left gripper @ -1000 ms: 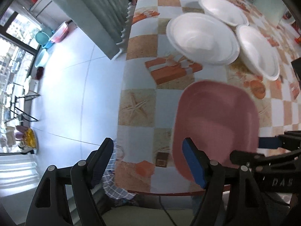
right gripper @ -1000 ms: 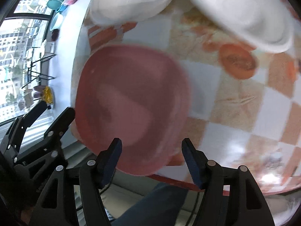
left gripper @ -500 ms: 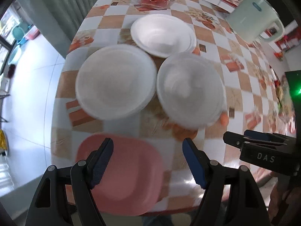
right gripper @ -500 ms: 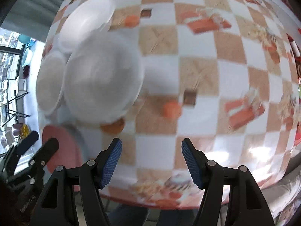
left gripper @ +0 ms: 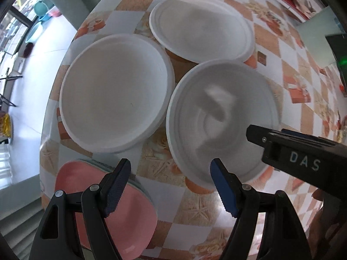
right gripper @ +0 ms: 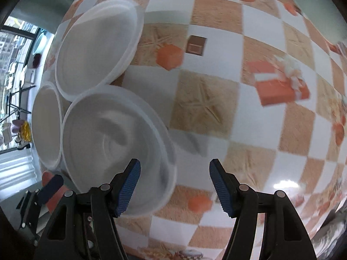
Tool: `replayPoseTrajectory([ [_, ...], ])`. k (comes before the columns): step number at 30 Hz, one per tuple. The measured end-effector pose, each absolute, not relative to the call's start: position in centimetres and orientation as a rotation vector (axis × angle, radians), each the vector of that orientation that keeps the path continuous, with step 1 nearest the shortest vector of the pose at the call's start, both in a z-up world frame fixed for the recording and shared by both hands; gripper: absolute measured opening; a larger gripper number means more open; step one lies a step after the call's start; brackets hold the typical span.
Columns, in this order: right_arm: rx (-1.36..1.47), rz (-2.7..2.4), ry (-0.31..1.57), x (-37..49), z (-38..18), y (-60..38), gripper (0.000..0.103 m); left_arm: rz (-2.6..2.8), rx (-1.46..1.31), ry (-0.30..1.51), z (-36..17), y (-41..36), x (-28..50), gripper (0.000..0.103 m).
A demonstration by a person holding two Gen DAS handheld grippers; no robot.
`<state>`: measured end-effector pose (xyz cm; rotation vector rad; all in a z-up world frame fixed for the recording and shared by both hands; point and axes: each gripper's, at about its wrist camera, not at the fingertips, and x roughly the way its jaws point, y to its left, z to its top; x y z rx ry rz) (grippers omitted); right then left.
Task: Organize plates and bowls
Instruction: 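Move both grippers to the rim of a white foam bowl, then close both grippers on the rim of the white foam bowl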
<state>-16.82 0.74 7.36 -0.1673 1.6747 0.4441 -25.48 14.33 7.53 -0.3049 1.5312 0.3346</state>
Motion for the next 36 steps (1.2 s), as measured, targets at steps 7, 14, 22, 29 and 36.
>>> replayPoseTrajectory([
  [7,-0.222,0.467,1.655,-17.3,6.8,2.0,0.048,0.358,-0.314,1.549,6.2,13.8,-24.5,0.079],
  [14,-0.181,0.508,1.698,-17.4,6.8,-0.4,0.019,0.337,-0.282,1.553,5.7,12.8,-23.9,0.078],
  [22,-0.173,0.482,1.749,-19.7,6.6,-5.9,0.018,0.195,-0.145,1.572,5.1,7.8,-23.7,0.070],
  [29,-0.121,0.444,1.807,-24.3,6.2,-9.7,0.018,0.016,-0.032,1.626,4.1,3.0,-26.5,0.044],
  [36,-0.082,0.412,1.841,-28.9,5.7,-12.1,0.019,-0.099,0.078,1.673,2.9,-1.2,-31.2,0.042],
])
